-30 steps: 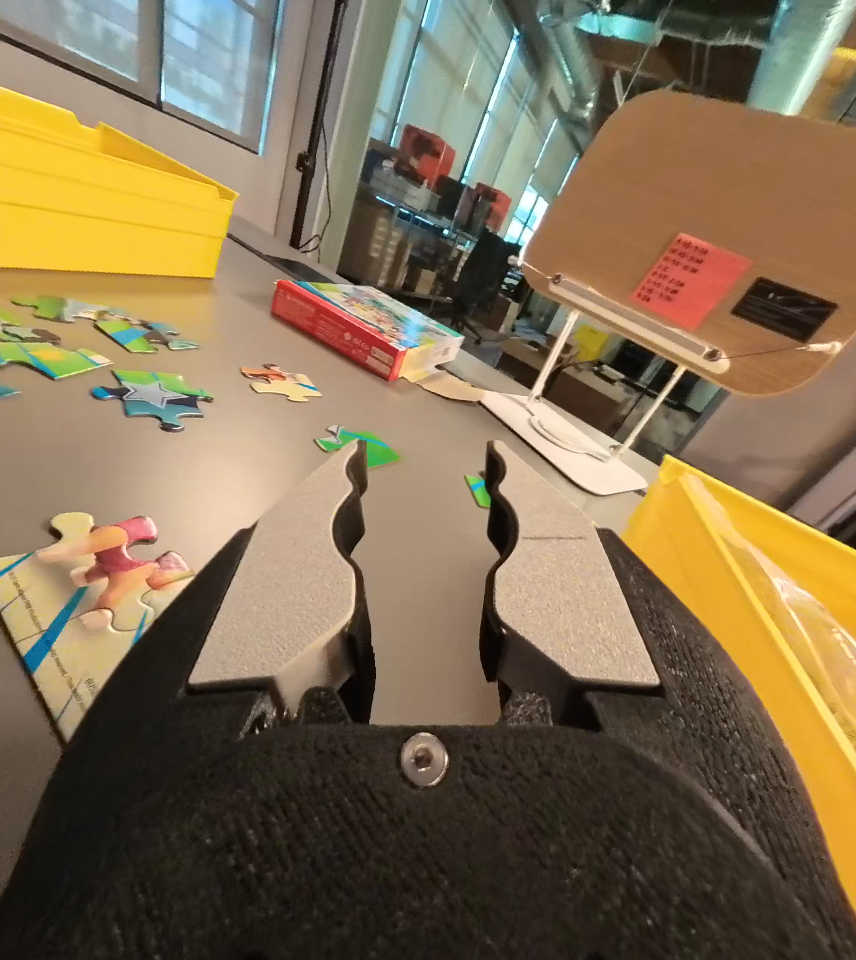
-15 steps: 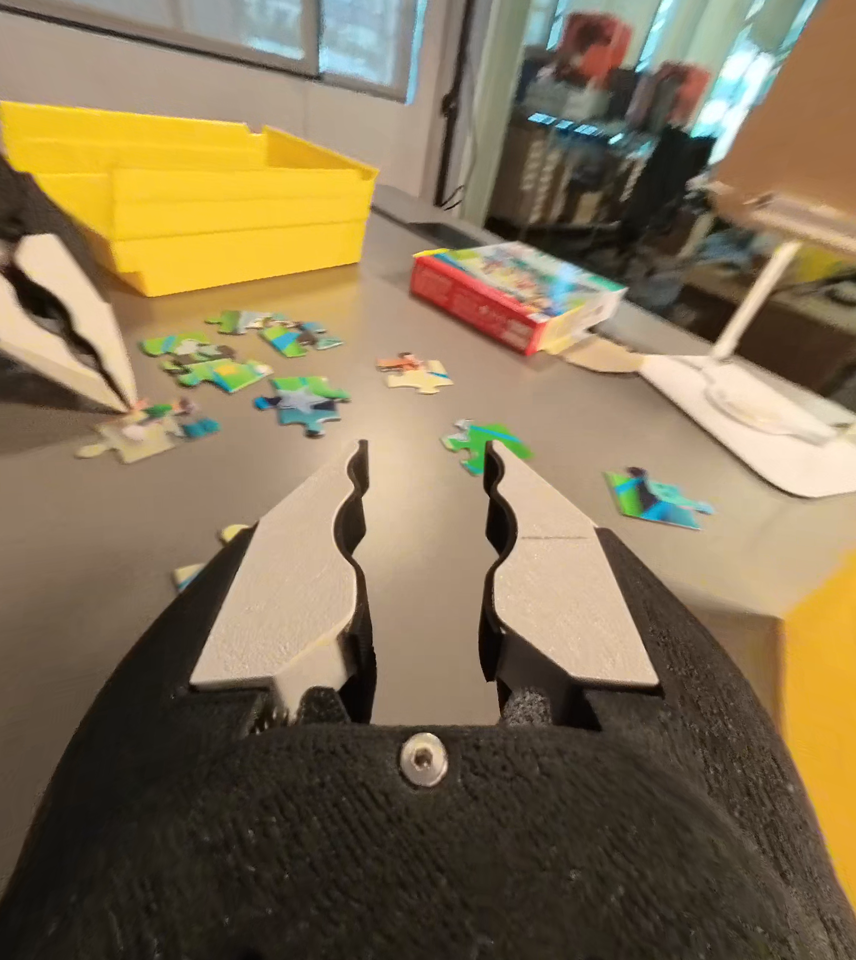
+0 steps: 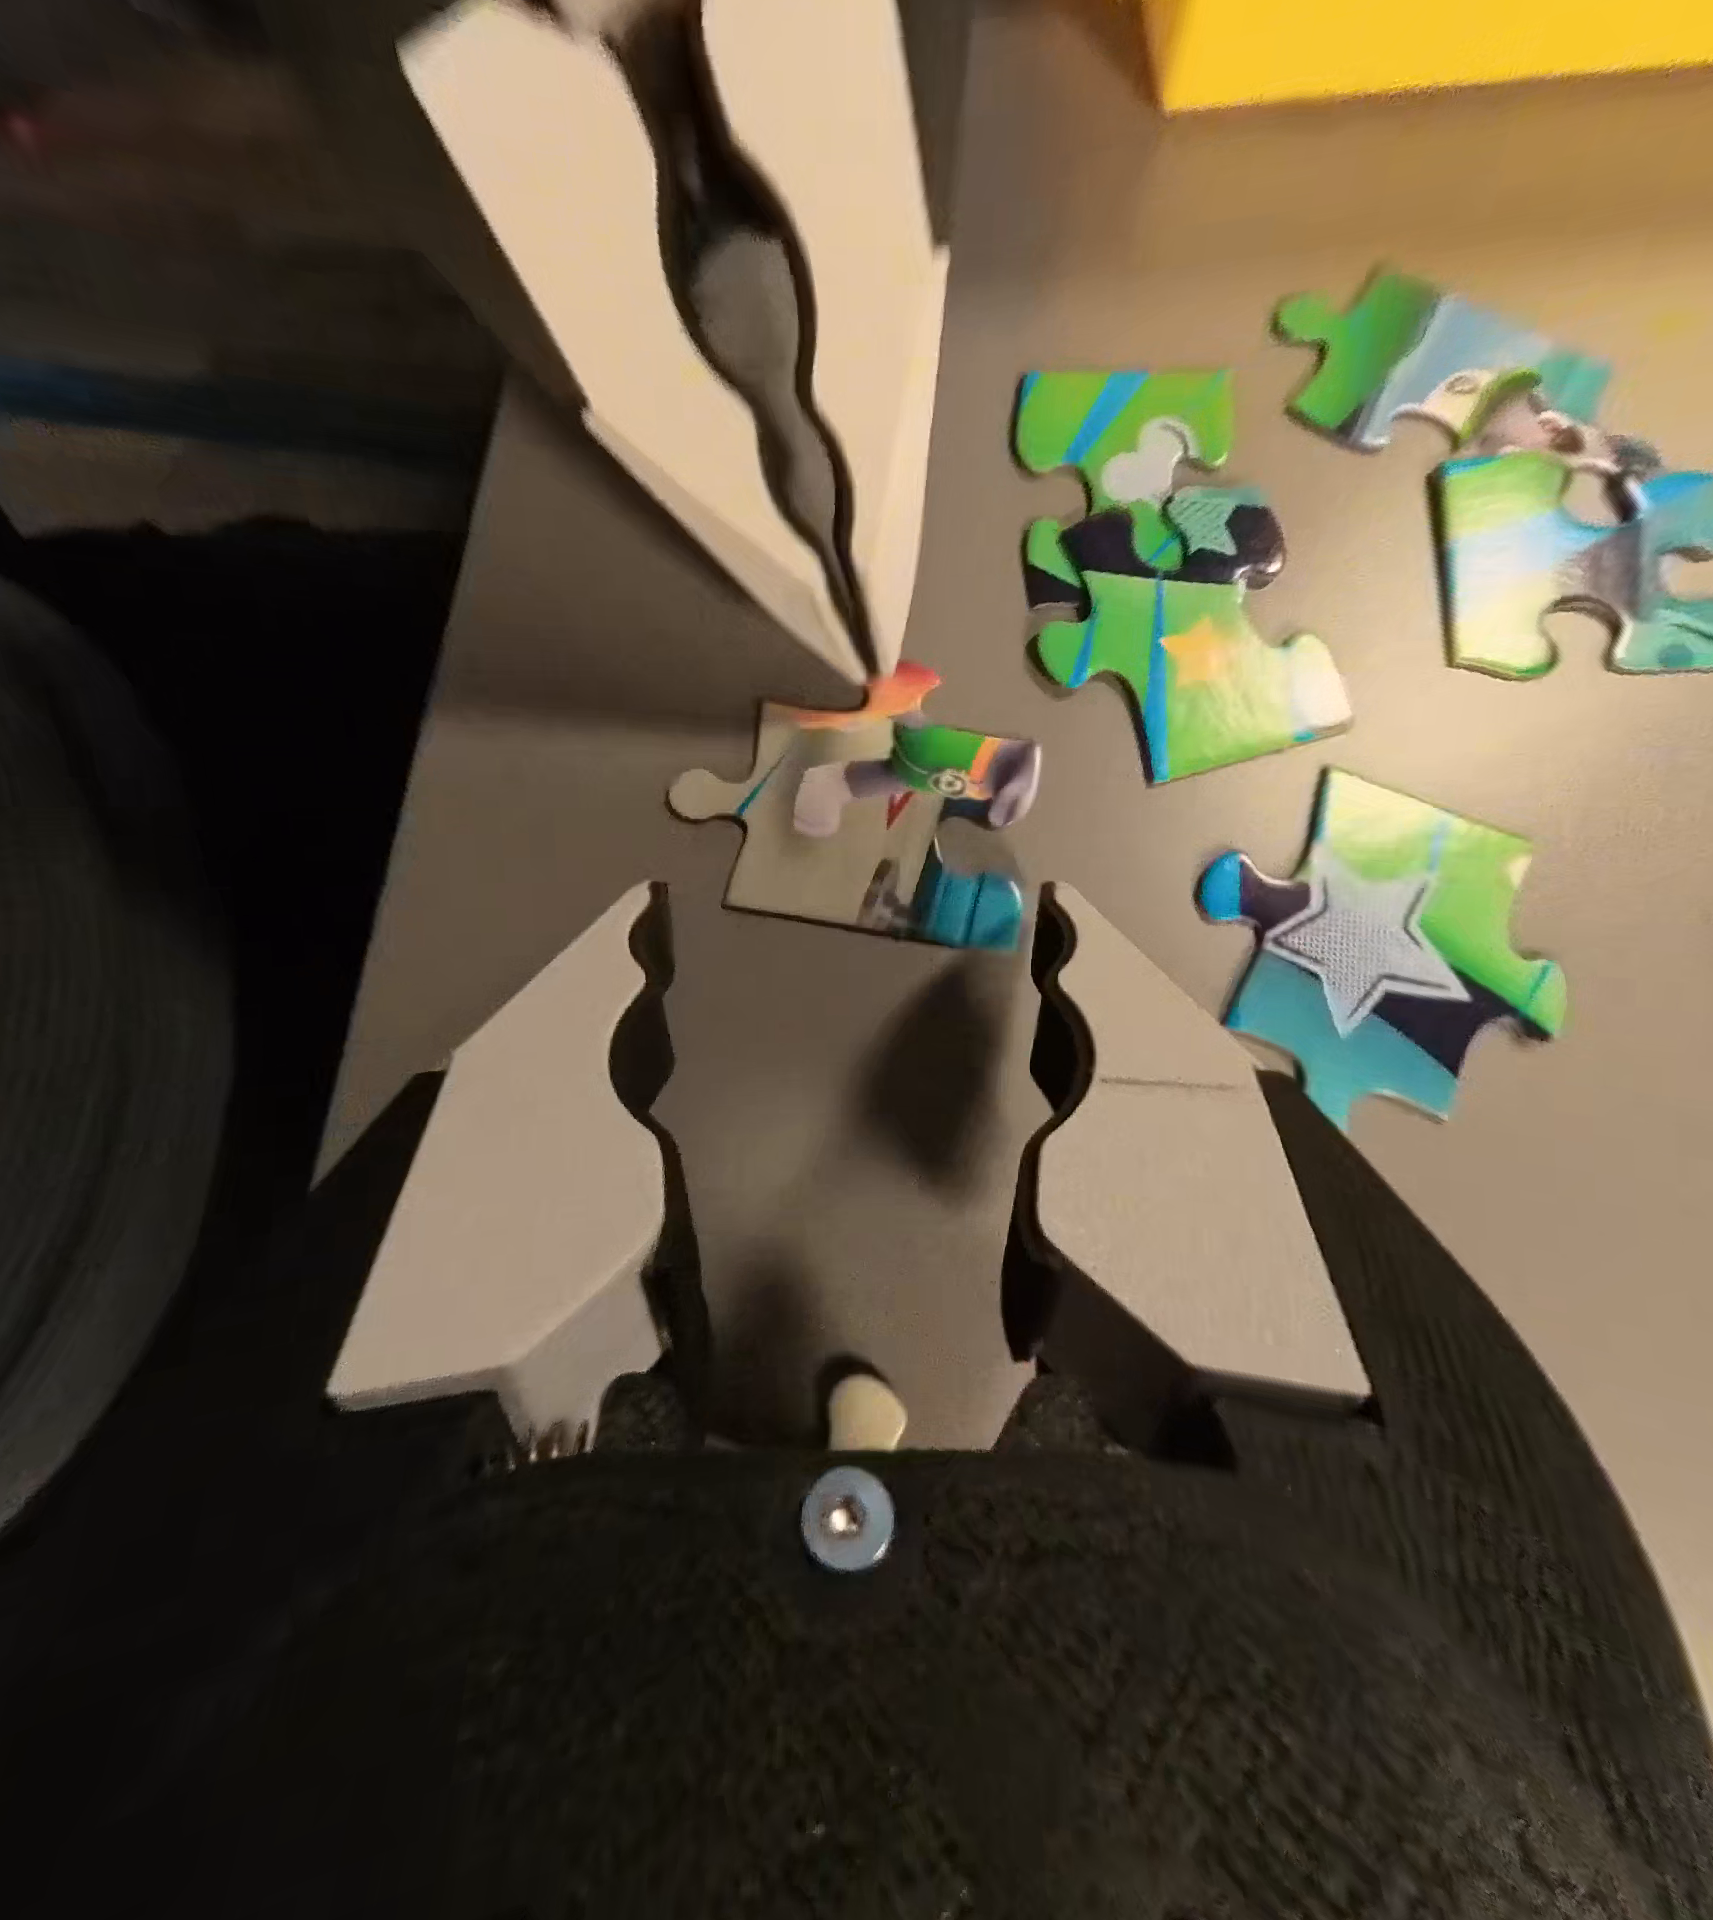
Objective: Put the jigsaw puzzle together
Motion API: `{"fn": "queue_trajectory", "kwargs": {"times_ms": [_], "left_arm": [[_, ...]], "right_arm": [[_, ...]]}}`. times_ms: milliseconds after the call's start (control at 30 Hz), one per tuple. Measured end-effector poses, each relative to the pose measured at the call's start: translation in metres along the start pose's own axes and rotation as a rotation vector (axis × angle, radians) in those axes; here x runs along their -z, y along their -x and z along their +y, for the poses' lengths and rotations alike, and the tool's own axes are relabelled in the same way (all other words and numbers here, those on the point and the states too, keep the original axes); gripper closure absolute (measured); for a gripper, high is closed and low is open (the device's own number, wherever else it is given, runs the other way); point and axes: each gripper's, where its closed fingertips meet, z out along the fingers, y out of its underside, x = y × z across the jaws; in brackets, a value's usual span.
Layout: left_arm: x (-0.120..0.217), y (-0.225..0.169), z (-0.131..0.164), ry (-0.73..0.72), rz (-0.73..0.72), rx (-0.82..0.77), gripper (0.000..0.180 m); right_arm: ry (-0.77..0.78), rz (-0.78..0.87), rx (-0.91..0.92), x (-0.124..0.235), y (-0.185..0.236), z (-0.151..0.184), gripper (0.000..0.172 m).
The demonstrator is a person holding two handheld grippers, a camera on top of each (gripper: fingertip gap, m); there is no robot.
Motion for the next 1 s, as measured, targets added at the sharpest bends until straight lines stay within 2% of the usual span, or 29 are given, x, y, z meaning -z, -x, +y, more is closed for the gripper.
{"fn": "queue_trajectory", "kwargs": {"times_ms": [167,267,400,467,533,600,667,700,767,833,1000], "left_arm": [[0.023,0.003,-0.002,-0.118,0.002,0.128,0.18],[0.028,-0.001,0.001,-0.119,0.002,0.131,0.18],[0.031,-0.013,-0.006,-0.165,0.021,0.141,0.18],[0.03,-0.028,-0.015,-0.217,0.061,0.141,0.164],[0.026,-0.042,-0.021,-0.237,0.08,0.112,0.132],[0.02,-0.052,-0.017,-0.206,0.059,0.03,0.112],[0.017,-0.063,-0.012,-0.168,0.06,-0.047,0.101],[0.018,-0.068,-0.012,-0.163,0.066,-0.07,0.098],[0.021,-0.076,-0.013,-0.175,0.074,-0.107,0.094],[0.027,-0.079,-0.012,-0.191,0.067,-0.15,0.093],[0.032,-0.087,-0.004,-0.158,0.034,-0.271,0.087]], "right_arm": [[0.07,-0.003,0.037,-0.013,-0.002,-0.003,0.1],[0.116,-0.004,0.033,-0.011,-0.005,-0.001,0.12],[0.161,-0.015,0.05,-0.007,0.004,0.003,0.129],[0.158,-0.021,0.052,-0.005,0.013,0.005,0.13],[0.154,-0.034,0.045,-0.002,0.025,0.008,0.13],[0.146,-0.056,0.028,0.0,0.038,0.01,0.129],[0.144,-0.088,-0.005,0.003,0.052,0.011,0.121],[0.13,-0.066,-0.011,0.003,0.052,0.008,0.108],[0.038,-0.051,-0.013,0.002,0.058,-0.008,0.095],[0.087,-0.048,-0.041,-0.007,0.063,-0.004,0.075],[0.118,-0.093,-0.062,-0.01,0.089,-0.004,0.079]]}}
